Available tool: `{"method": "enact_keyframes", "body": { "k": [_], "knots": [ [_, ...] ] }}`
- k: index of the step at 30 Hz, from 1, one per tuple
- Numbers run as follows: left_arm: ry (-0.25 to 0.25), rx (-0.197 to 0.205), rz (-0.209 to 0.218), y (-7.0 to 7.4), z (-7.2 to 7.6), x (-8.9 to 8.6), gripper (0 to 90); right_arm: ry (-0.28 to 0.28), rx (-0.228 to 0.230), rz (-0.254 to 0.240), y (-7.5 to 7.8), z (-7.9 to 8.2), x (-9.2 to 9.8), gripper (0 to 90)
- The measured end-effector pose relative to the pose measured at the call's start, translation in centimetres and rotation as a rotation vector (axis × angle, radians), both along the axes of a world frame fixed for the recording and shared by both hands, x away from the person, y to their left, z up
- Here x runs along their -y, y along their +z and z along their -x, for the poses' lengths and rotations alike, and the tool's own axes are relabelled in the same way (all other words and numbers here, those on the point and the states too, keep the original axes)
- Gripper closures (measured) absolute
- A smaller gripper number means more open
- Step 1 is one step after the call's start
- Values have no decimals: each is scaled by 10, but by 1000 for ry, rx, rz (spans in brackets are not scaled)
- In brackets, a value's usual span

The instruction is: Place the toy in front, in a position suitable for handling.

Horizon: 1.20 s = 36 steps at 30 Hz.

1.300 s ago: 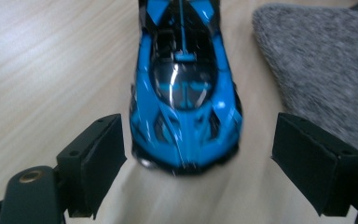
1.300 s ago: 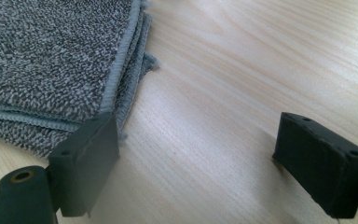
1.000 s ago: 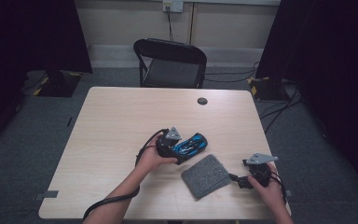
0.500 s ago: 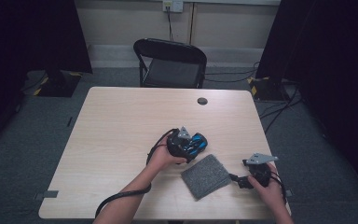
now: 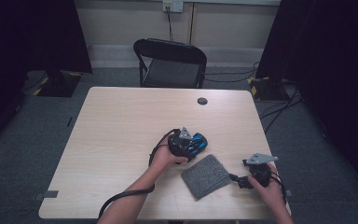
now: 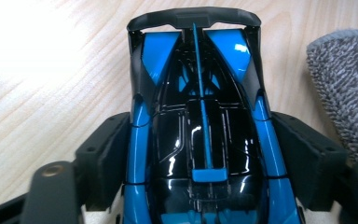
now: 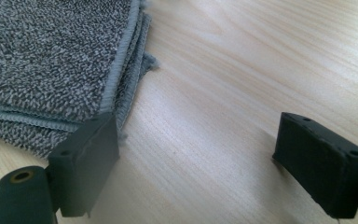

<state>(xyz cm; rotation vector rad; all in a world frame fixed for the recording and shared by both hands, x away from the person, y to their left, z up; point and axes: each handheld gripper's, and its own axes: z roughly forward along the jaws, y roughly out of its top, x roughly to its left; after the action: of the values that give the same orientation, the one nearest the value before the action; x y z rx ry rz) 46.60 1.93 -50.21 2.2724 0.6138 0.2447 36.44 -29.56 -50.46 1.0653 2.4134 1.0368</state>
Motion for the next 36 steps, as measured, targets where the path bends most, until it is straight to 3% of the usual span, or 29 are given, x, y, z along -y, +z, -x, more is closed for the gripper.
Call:
{"method": "enact_keyframes", "body": {
  "k": [14,27,36],
  "knots": [
    [39,-13,11,0,1,2,259,0,0,0,0,0,0,129],
    [79,-41,-25,4,5,1,262,1,0,-2,0,0,0,129],
    [85,-39,-22,9,6,-2,263,1,0,-2,0,0,0,129]
  ]
}}
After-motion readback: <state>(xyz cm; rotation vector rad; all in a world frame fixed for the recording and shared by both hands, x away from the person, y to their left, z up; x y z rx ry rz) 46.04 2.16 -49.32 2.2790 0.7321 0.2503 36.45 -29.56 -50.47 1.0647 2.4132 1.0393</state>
